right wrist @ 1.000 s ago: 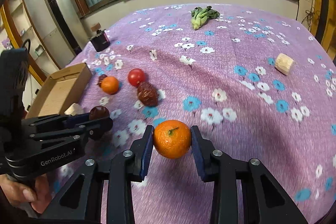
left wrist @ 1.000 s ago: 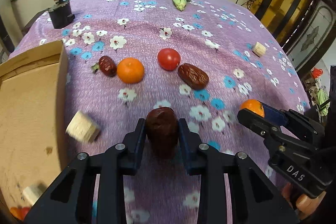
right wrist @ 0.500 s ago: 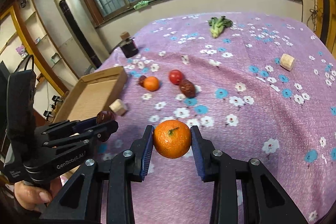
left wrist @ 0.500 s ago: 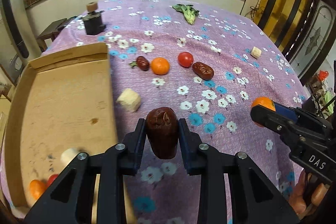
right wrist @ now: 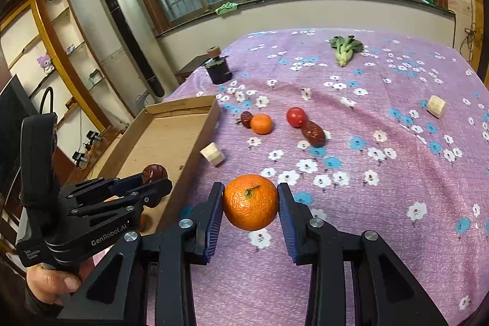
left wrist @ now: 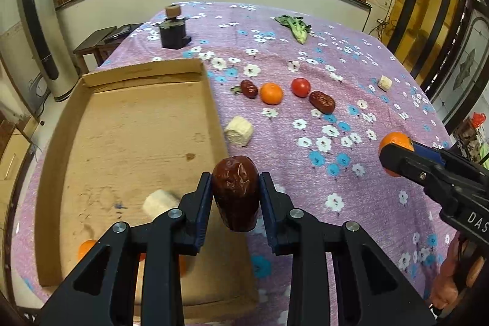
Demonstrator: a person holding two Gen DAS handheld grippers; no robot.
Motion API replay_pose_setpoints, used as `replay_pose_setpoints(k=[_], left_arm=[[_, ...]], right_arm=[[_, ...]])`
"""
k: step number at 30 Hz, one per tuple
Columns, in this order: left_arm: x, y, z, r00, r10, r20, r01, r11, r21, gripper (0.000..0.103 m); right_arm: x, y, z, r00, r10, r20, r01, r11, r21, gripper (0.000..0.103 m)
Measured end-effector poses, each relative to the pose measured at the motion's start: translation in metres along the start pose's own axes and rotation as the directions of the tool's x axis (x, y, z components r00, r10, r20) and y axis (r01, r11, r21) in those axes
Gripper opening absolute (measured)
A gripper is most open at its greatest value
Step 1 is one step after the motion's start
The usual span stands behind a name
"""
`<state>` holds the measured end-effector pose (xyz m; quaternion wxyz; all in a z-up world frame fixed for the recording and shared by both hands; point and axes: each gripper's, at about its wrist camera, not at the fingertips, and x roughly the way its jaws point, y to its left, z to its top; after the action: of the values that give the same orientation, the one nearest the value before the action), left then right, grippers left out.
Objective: Organize fruits
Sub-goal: 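Carry the date over the tray while the right tool carries the tangerine there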
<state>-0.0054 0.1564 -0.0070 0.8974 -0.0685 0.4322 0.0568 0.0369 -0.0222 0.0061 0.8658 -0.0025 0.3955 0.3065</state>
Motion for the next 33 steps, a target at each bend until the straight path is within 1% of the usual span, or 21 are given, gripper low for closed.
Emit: replay_pose_setpoints(k=[19,33], left_arm=[[-0.014,0.037,-0.002,0.998,0.063,0.025,-0.062,0.997,-0.039,0.028],[-0.015,0.056,-0.004,0.996,0.085,0.021,-0.084,0.994,-0.065,0.028]], right_arm=[[0.013,0.052,0.014,0.998,0.065,-0.013,-0.066,0.994,-0.088,0.036],[0.028,0.074,0.017,0.995,0.092,-0.035,-0.095,0.988,-0.124,0.036]])
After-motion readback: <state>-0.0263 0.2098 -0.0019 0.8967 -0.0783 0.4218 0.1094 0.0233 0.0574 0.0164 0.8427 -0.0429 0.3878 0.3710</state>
